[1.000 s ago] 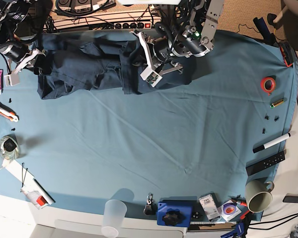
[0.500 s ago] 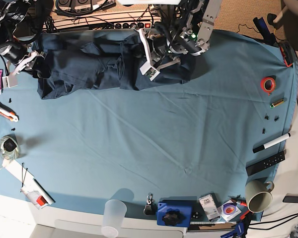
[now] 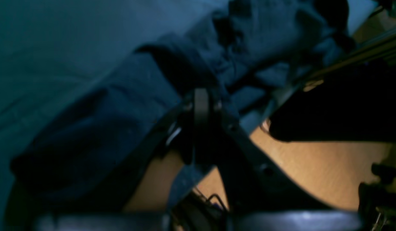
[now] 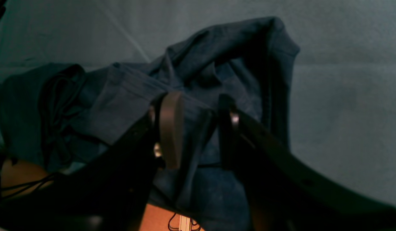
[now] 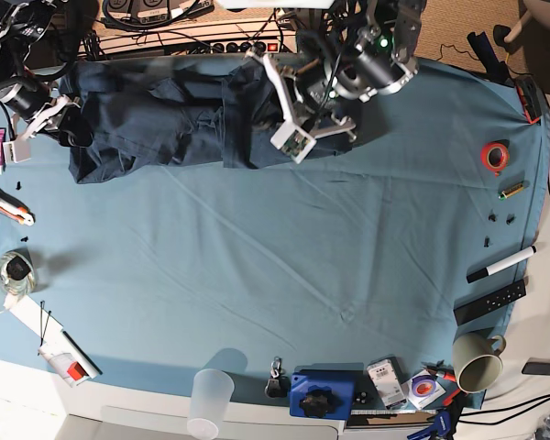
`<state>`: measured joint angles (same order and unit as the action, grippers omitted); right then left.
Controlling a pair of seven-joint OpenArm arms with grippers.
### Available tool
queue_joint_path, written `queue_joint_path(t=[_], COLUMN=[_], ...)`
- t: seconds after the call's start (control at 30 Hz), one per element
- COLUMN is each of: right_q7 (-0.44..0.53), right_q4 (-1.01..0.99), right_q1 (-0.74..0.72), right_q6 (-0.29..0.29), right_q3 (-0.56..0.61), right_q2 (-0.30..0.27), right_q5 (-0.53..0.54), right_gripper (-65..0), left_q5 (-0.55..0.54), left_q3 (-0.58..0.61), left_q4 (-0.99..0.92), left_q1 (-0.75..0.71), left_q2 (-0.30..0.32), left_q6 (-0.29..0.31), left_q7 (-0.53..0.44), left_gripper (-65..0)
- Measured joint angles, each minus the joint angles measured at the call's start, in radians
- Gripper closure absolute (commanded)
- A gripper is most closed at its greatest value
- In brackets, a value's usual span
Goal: Fold the T-shirt properly
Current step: 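Press the folded end down with the left gripper onto the shirt, then lift the other shirt end with the right gripper and fold it toward the left gripper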
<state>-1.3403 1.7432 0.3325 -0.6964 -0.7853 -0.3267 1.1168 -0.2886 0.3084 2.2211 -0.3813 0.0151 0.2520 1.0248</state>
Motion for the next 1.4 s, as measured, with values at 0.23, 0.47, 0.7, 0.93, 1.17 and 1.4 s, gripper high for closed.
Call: queue_joint_path(t=[0.23,0.47,0.7,0.93,1.17,1.4], right_q7=[-0.007,-0.066,-0.056,-0.021,-0.062,-0.073], right_q4=[0.0,0.0,0.0,0.0,-0.143,-0.377], right_q1=[0.0,0.001,0.0,-0.061,-0.12,-0.129], right_q6=[0.0,0.0,0.0,0.0,-0.001,0.0], right_q3=[0.0,0.0,0.0,-0.005,-0.005,-0.006], right_q2=[-0.002,-0.002,-0.002,-0.002,-0.05,-0.119], right_q5=[-0.01,-0.072,-0.07,-0.123,-0.124,0.068], right_gripper=[-19.2,-32.5,-32.5,-32.5,-32.5,-32.5], left_q5=[0.003,0.004,0.004,0.003,0.004,0.004], left_q3=[0.0,0.0,0.0,0.0,0.0,0.0], left_q4=[0.02,0.02,0.02,0.02,0.02,0.02], left_q1=[-0.029,-0.04,-0.04,-0.039,-0.039,-0.039], left_q2=[0.027,0.027,0.027,0.027,0.027,0.027], left_q6=[0.0,0.0,0.0,0.0,0.007,0.007], left_q7=[0.0,-0.001,-0.001,-0.001,-0.001,-0.01], left_gripper=[0.0,0.0,0.0,0.0,0.0,0.0])
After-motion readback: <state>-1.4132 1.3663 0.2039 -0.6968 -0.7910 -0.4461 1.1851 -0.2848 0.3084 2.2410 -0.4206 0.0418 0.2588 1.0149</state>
